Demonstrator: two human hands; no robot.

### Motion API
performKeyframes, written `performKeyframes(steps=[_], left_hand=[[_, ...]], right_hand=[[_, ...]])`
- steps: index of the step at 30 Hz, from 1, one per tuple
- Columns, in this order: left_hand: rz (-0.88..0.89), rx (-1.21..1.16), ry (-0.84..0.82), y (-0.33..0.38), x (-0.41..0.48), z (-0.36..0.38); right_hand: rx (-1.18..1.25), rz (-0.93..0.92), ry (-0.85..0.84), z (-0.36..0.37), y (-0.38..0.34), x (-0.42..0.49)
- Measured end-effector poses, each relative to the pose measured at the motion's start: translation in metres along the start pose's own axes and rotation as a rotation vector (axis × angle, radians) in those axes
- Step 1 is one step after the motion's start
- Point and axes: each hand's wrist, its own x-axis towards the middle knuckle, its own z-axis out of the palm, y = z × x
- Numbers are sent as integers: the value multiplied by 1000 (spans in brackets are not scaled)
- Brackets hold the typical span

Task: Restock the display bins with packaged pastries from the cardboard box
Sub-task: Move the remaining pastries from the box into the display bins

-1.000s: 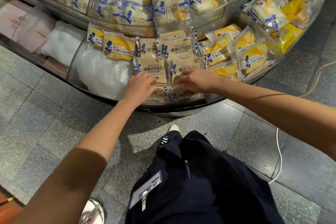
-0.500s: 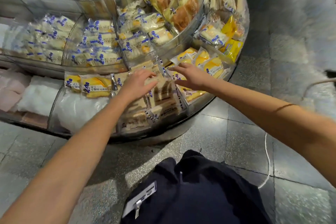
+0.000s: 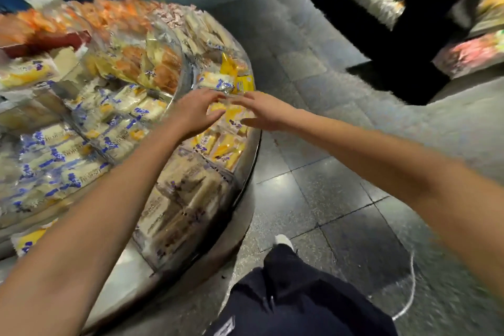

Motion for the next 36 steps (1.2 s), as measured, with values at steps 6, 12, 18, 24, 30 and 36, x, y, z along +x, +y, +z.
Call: performKeyframes(steps=[6, 12, 18, 24, 30, 36], left_hand=[[262, -6, -8, 71, 31, 2], [520, -70, -37, 165, 48, 14], [804, -102, -59, 279, 49, 50], [1061, -131, -143, 422, 4, 89], [1312, -167, -249, 562, -63, 136], [1614, -273, -398, 689, -149, 176]], right_hand=[[-167, 111, 36, -33, 23, -91], [-181, 325, 116, -50, 31, -212], [-77, 642, 190, -49, 13, -372], [5, 930, 300, -34, -29, -524], [52, 1152, 384, -13, -99, -676], [125, 1424, 497, 11, -169, -795]])
